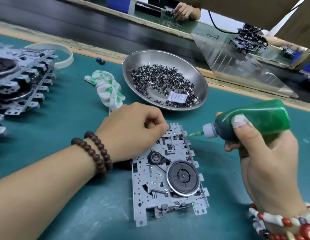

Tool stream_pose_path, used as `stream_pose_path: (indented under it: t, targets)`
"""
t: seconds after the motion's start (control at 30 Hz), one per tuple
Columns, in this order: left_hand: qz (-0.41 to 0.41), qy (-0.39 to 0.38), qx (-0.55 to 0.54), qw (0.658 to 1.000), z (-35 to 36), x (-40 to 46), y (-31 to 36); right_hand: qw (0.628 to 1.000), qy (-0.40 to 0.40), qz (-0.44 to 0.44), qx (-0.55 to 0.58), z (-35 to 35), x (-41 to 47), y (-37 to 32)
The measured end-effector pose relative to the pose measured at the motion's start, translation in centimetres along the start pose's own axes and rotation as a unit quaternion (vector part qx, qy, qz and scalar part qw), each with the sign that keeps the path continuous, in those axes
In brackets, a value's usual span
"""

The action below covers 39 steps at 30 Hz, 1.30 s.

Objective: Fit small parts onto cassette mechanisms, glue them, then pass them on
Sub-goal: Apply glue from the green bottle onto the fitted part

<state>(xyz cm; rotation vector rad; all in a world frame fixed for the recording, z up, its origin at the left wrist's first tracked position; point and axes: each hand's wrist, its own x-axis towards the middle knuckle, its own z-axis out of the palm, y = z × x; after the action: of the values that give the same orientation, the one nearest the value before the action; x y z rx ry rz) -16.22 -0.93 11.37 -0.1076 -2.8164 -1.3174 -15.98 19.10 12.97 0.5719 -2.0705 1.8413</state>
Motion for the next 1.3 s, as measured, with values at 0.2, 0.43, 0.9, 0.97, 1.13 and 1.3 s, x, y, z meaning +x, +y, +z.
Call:
stream_pose_path:
  t: [0.2, 0.43, 0.9, 0.97, 1.13, 1.3]
  targets:
    - [-0.001, 0.000, 0.002, 1.000, 0.04, 0.00, 0.04, 1.000, 0.006, -0.007, 0.000, -0.21, -0.06, 0.15]
    - [0.001, 0.000, 0.001, 1.000, 0.03, 0.01, 0.01, 1.000, 0.009, 0.002, 0.000, -0.21, -0.05, 0.09]
    - [0.000, 0.003, 0.001, 1.000, 0.05, 0.09, -0.05, 1.000, -0.001, -0.002, 0.008, -0.15, -0.01, 0.02]
    - [0.000, 0.003, 0.001, 1.000, 0.07, 0.07, -0.04, 1.000, 0.003, 0.002, 0.011, -0.01, -0.07, 0.08]
    - [0.001, 0.003, 0.001, 1.000, 0.08, 0.12, -0.09, 1.000, 0.006, 0.005, 0.005, 0.09, -0.08, 0.05]
    - [0.001, 0.003, 0.002, 1.000, 0.10, 0.12, -0.06, 1.000, 0.003, -0.005, 0.004, 0.01, -0.04, 0.00]
